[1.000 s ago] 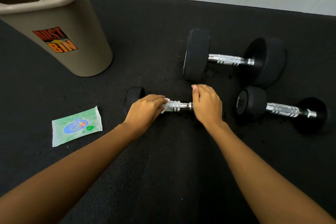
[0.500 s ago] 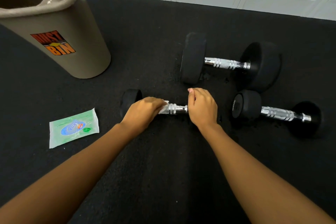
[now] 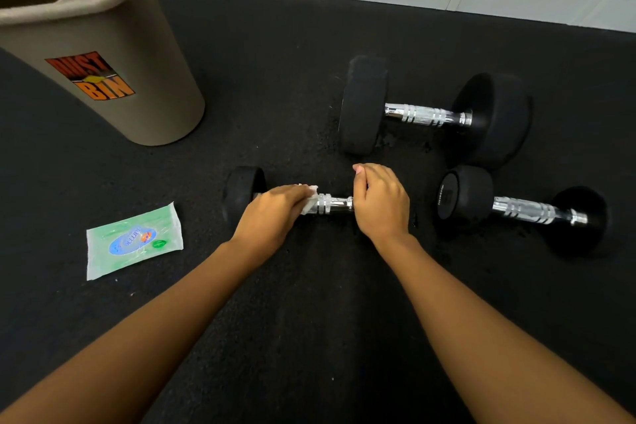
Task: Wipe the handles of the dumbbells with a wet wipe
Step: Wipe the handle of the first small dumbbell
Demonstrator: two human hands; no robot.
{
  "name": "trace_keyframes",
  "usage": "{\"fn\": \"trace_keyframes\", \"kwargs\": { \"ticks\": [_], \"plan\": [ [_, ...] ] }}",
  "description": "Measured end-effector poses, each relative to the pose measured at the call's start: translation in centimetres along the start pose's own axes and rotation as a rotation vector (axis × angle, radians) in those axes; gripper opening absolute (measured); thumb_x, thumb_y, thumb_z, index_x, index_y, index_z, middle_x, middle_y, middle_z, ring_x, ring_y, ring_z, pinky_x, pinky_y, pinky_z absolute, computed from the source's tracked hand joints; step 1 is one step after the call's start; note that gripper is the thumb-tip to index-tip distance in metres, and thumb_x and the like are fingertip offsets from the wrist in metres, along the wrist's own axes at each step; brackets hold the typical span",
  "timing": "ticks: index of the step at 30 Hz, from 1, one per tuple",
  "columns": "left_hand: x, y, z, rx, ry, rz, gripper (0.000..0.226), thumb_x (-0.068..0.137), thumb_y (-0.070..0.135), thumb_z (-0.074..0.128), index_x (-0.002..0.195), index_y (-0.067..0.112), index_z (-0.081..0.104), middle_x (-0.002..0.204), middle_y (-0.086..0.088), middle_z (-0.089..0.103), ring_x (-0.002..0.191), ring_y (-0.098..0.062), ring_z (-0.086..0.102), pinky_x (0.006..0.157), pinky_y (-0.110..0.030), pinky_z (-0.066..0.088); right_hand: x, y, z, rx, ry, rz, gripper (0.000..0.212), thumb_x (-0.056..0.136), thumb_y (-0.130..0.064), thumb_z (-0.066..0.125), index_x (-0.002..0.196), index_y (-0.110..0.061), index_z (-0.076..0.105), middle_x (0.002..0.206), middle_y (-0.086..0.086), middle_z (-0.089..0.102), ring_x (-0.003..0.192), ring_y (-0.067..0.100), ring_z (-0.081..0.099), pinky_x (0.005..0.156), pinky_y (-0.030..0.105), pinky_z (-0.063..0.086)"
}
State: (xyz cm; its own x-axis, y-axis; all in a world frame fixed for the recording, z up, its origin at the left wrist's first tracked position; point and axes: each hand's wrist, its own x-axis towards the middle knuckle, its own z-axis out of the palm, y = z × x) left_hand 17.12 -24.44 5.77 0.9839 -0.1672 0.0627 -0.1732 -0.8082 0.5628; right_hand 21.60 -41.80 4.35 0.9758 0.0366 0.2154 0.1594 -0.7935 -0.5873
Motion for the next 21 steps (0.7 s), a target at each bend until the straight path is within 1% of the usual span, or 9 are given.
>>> {"fn": "trace_keyframes", "kwargs": {
  "ticks": [2, 4, 8, 10, 12, 14, 16, 18, 21],
  "plan": [
    [0.7, 0.0, 0.1, -0.001, -0.009, -0.069, 0.026, 0.094, 0.023, 0.05, 0.116, 0.014, 0.062, 0.114, -0.005, 0.067, 0.104, -0.022, 0.061, 0.085, -0.041, 0.05, 0.0, 0.0, 0.0, -0.003, -0.002, -0.006, 0.036, 0.093, -0.021, 0.036, 0.1, -0.004, 0.067, 0.097, 0.009, 0.07, 0.096, 0.022, 0.061, 0.084, 0.033, 0.047],
    [1.9, -0.1, 0.4, 0.011, -0.065, -0.155, 0.026, 0.094, 0.023, 0.049, 0.116, 0.016, 0.061, 0.106, -0.008, 0.069, 0.096, -0.025, 0.062, 0.081, -0.042, 0.049, 0.0, 0.0, 0.0, -0.003, -0.008, -0.002, 0.034, 0.094, -0.02, 0.037, 0.101, -0.004, 0.067, 0.098, 0.008, 0.069, 0.096, 0.022, 0.061, 0.084, 0.033, 0.047],
    [3.3, -0.5, 0.8, -0.082, -0.137, -0.252, 0.023, 0.093, 0.02, 0.05, 0.112, 0.017, 0.063, 0.105, -0.009, 0.068, 0.098, -0.025, 0.061, 0.084, -0.042, 0.049, 0.1, 0.0, 0.0, -0.009, -0.014, 0.008, 0.032, 0.095, -0.018, 0.039, 0.101, -0.005, 0.067, 0.098, 0.008, 0.069, 0.097, 0.022, 0.06, 0.085, 0.032, 0.045],
    [2.6, -0.3, 0.7, -0.04, -0.109, -0.196, 0.023, 0.093, 0.021, 0.051, 0.112, 0.017, 0.063, 0.103, -0.009, 0.068, 0.095, -0.024, 0.061, 0.082, -0.042, 0.049, 0.1, 0.0, 0.0, -0.007, -0.013, 0.009, 0.033, 0.094, -0.019, 0.038, 0.101, -0.005, 0.067, 0.098, 0.008, 0.069, 0.097, 0.021, 0.06, 0.085, 0.032, 0.045],
    [1.4, -0.1, 0.6, 0.01, -0.032, -0.079, 0.022, 0.092, 0.02, 0.052, 0.11, 0.015, 0.064, 0.098, -0.009, 0.068, 0.09, -0.022, 0.06, 0.079, -0.042, 0.05, 0.0, 0.1, 0.0, -0.008, -0.005, 0.004, 0.036, 0.094, -0.021, 0.036, 0.101, -0.005, 0.067, 0.098, 0.007, 0.069, 0.096, 0.021, 0.06, 0.084, 0.031, 0.046],
    [0.6, -0.2, 0.4, 0.008, -0.003, -0.021, 0.021, 0.092, 0.019, 0.053, 0.109, 0.014, 0.064, 0.101, -0.007, 0.068, 0.091, -0.021, 0.059, 0.079, -0.041, 0.05, -0.1, 0.1, 0.0, -0.011, 0.0, -0.004, 0.037, 0.093, -0.022, 0.035, 0.101, -0.005, 0.067, 0.097, 0.007, 0.069, 0.095, 0.021, 0.06, 0.084, 0.031, 0.046],
    [1.2, 0.0, 0.3, -0.03, -0.041, -0.103, 0.02, 0.092, 0.018, 0.051, 0.108, 0.013, 0.062, 0.103, -0.009, 0.067, 0.093, -0.021, 0.06, 0.08, -0.042, 0.049, -0.2, 0.1, 0.1, -0.014, -0.003, -0.008, 0.037, 0.094, -0.023, 0.035, 0.1, -0.005, 0.067, 0.097, 0.007, 0.069, 0.095, 0.021, 0.06, 0.084, 0.031, 0.046],
    [2.7, 0.3, 0.3, -0.068, -0.115, -0.248, 0.018, 0.093, 0.017, 0.05, 0.105, 0.012, 0.061, 0.102, -0.012, 0.067, 0.091, -0.024, 0.06, 0.079, -0.041, 0.05, -0.1, 0.1, 0.0, -0.013, -0.006, -0.006, 0.037, 0.094, -0.022, 0.035, 0.1, -0.005, 0.067, 0.097, 0.007, 0.069, 0.095, 0.021, 0.06, 0.083, 0.031, 0.046],
    [5.0, 0.9, 0.2, -0.063, -0.262, -0.359, 0.018, 0.094, 0.016, 0.045, 0.103, 0.011, 0.06, 0.106, -0.013, 0.063, 0.091, -0.024, 0.058, 0.075, -0.033, 0.046, 0.0, 0.0, -0.1, -0.017, -0.016, -0.003, 0.037, 0.094, -0.023, 0.034, 0.101, -0.006, 0.067, 0.098, 0.006, 0.069, 0.096, 0.021, 0.059, 0.084, 0.032, 0.045]
  ]
}}
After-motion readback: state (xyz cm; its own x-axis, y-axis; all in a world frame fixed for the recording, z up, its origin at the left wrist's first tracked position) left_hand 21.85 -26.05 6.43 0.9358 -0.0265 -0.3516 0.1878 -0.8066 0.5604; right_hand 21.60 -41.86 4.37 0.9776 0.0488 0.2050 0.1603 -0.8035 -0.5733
